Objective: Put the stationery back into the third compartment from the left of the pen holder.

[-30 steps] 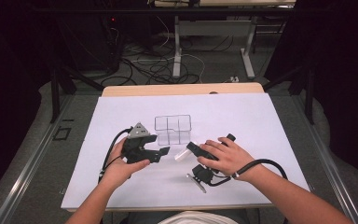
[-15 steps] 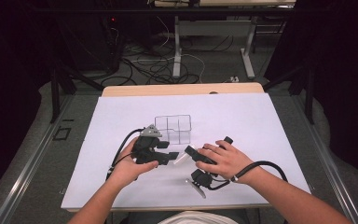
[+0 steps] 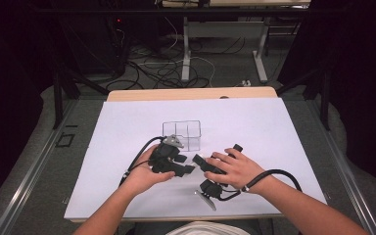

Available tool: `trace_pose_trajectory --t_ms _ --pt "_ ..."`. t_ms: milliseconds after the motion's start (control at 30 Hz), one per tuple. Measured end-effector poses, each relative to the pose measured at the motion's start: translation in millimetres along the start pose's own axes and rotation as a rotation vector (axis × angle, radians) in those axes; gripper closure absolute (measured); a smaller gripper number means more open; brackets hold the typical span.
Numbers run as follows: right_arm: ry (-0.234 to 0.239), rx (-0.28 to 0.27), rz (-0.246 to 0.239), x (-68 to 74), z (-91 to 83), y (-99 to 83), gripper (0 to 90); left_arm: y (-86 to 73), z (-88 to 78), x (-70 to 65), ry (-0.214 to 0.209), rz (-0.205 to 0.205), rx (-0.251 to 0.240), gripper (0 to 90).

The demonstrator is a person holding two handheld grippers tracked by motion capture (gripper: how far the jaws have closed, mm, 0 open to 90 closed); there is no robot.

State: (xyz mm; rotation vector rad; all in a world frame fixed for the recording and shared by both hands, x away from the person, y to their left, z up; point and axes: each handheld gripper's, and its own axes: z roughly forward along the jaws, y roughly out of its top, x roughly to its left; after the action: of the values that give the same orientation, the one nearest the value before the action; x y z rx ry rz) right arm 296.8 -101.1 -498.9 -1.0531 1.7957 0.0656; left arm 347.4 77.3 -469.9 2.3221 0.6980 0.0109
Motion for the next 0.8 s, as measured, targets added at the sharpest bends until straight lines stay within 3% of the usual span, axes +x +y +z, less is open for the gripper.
trace_pose_trajectory --t_ms 133,467,800 --pt "-0.009 -0.011 -0.023 0.4 0.3 0.7 66.8 4.3 5.1 -1.6 -0.006 0.019 0.033 54.5" --pt "-0.017 -0.011 -0.033 0.8 -0.1 2.0 66.8 8.6 14.5 -1.7 -0.019 0.017 0.064 65.6" --pt "-0.018 -0.011 -0.039 1.9 1.3 2.4 66.6 9.6 16.5 -1.6 -0.031 0.016 0.071 68.5"
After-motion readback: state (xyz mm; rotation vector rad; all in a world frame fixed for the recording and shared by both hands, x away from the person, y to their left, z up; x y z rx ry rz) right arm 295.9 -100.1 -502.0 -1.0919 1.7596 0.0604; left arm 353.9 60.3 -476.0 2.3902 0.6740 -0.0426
